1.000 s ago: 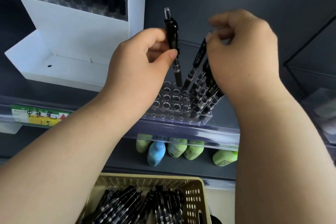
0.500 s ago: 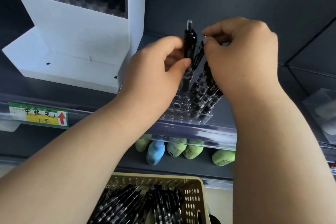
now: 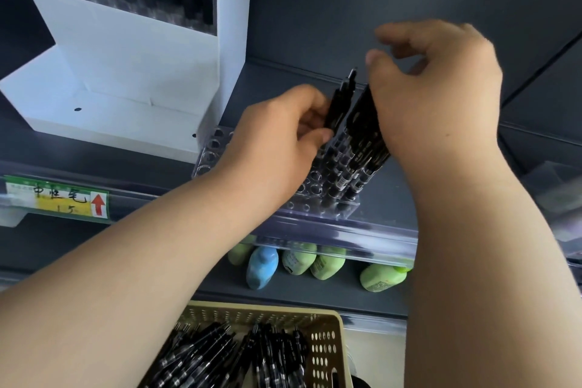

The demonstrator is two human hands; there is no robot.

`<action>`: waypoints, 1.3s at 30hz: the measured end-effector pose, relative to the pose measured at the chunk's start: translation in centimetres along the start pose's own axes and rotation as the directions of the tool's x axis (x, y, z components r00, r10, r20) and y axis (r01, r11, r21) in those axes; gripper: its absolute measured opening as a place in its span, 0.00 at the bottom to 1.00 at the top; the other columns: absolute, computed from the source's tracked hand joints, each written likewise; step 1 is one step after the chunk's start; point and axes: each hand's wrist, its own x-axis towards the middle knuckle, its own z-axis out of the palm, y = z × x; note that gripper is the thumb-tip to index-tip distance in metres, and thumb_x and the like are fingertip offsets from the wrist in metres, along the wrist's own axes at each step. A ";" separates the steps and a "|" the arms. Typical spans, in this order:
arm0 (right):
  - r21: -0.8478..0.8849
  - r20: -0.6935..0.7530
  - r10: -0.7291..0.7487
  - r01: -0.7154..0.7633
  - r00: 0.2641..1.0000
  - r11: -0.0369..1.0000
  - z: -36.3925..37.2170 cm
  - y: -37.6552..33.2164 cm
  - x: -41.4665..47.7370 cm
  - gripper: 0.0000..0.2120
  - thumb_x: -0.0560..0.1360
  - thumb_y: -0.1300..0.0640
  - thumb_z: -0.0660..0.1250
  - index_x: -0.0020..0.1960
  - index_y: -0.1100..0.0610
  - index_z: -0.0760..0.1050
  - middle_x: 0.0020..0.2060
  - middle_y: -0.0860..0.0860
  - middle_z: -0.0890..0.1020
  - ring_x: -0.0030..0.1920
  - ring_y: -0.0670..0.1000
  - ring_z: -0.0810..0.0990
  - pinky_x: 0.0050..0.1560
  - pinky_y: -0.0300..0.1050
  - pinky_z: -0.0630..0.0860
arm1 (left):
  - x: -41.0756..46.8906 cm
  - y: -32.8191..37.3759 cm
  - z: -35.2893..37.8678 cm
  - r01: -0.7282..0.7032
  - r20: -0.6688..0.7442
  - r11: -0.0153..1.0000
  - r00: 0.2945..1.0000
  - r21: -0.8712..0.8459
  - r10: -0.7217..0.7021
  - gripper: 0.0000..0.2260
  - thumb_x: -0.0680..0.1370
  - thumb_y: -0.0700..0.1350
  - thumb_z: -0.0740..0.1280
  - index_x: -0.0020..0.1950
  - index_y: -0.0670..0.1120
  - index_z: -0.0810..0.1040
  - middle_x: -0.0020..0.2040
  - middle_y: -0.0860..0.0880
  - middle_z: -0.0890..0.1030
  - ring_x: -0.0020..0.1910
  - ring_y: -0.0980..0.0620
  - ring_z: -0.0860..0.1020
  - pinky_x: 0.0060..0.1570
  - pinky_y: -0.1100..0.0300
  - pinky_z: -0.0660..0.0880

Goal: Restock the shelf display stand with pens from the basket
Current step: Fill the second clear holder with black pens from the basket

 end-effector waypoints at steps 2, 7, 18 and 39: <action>0.021 -0.023 -0.006 0.007 1.000 1.000 -0.3 0.2 0.2 0.11 0.74 0.52 0.64 0.55 0.44 0.78 0.51 0.46 0.78 0.36 0.35 0.67 0.40 0.16 0.59 | -0.1 0.1 0.2 0.005 0.014 1.000 1.000 -0.017 -0.005 0.10 0.74 0.39 0.70 0.44 0.54 0.75 0.38 0.57 0.79 0.39 0.61 0.76 0.41 0.74 0.72; 0.051 -0.023 0.008 -0.007 1.000 0.999 -0.2 0.5 0.1 0.10 0.75 0.53 0.64 0.54 0.45 0.79 0.50 0.46 0.79 0.41 0.39 0.70 0.42 0.19 0.61 | 0.1 0.4 0.5 -0.015 0.038 0.999 0.999 0.052 0.013 0.08 0.75 0.39 0.68 0.52 0.50 0.78 0.37 0.60 0.77 0.38 0.59 0.76 0.41 0.78 0.67; 0.053 -0.010 -0.011 0.011 1.000 0.999 0.3 -0.1 -0.2 0.10 0.75 0.54 0.63 0.53 0.45 0.79 0.49 0.46 0.79 0.42 0.39 0.71 0.42 0.19 0.61 | -0.5 0.3 0.9 -0.175 0.047 0.959 0.985 0.221 0.168 0.10 0.77 0.39 0.63 0.57 0.47 0.74 0.47 0.46 0.80 0.46 0.45 0.77 0.44 0.56 0.68; 0.020 0.014 -0.015 0.015 1.000 1.000 0.7 -0.1 -0.6 0.11 0.75 0.55 0.63 0.54 0.46 0.79 0.49 0.44 0.76 0.45 0.41 0.71 0.42 0.18 0.61 | 0.5 -0.3 0.7 -0.159 0.013 0.971 0.987 0.179 0.159 0.07 0.75 0.37 0.64 0.52 0.43 0.75 0.43 0.43 0.82 0.44 0.41 0.79 0.44 0.48 0.75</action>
